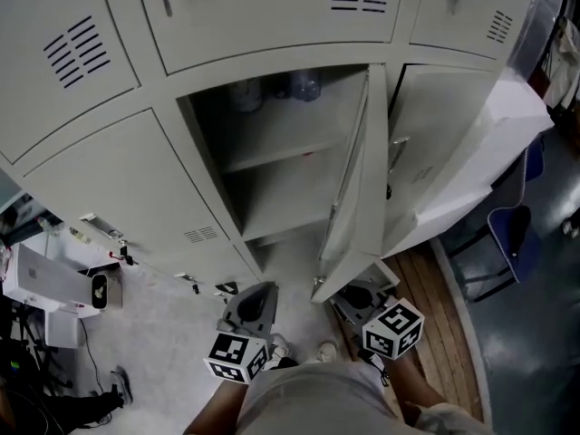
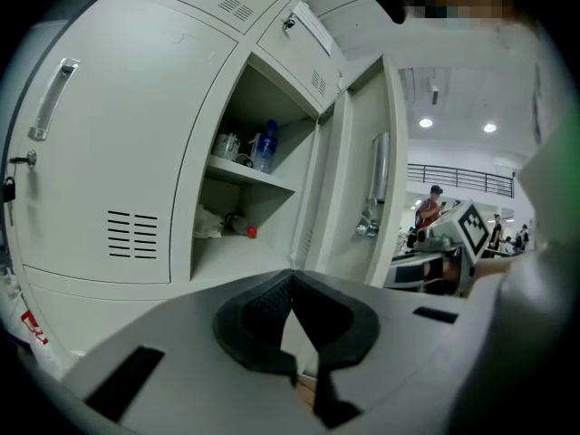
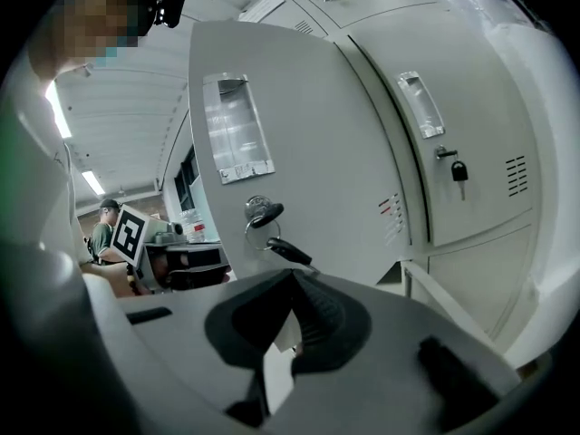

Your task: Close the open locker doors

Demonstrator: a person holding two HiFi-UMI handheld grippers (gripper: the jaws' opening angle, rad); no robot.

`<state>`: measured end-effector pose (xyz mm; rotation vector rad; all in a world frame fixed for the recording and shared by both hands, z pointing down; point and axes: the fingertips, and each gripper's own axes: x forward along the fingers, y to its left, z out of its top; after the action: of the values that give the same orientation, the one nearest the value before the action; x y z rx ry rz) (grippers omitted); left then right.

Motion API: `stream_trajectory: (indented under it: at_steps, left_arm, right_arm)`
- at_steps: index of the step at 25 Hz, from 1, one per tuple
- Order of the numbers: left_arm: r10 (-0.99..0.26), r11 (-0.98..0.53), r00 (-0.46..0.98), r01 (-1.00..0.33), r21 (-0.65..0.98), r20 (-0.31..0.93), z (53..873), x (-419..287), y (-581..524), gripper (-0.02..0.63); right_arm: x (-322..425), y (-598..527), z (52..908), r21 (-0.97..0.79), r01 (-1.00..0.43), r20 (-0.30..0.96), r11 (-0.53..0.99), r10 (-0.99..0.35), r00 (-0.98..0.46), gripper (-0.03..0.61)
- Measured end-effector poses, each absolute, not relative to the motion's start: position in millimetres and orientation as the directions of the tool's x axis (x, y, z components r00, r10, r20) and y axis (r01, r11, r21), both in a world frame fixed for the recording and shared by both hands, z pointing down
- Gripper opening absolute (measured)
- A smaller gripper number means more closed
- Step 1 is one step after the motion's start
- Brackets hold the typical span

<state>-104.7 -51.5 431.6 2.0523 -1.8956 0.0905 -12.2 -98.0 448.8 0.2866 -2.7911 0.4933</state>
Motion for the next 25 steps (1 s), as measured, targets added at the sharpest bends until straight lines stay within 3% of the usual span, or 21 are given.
stream_trajectory:
  at_steps: [25]
  left_arm:
    - [-0.960, 0.001, 0.055, -0.980, 0.198, 0.275, 432.7, -192.3, -43.7, 0.014]
  right_arm:
    - [-113.5, -97.8, 449.5, -0.304, -0.184, 0.295, 0.935, -0.091, -0.951, 0.028]
